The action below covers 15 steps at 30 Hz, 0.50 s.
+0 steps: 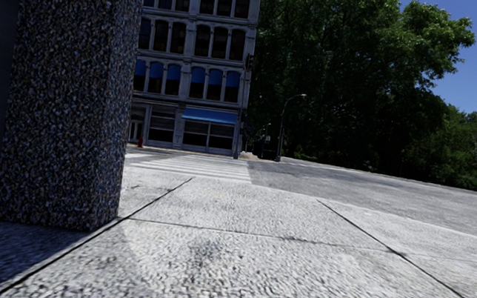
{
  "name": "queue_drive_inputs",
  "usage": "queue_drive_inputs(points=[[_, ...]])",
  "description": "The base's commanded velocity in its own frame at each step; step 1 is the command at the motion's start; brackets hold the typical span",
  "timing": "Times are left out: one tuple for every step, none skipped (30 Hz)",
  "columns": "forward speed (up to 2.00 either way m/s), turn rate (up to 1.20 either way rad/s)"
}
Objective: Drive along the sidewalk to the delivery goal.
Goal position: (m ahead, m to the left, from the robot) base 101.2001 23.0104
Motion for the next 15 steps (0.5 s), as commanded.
queue_drive_inputs(points=[[2.0, 0.0], [2.0, 0.0], [2.0, 0.0], [2.0, 0.0], [2.0, 0.0], [2.0, 0.0], [2.0, 0.0], [2.0, 0.0], [2.0, 0.0], [2.0, 0.0], [2.0, 0.0], [2.0, 0.0], [2.0, 0.0], [2.0, 0.0], [2.0, 0.0]])
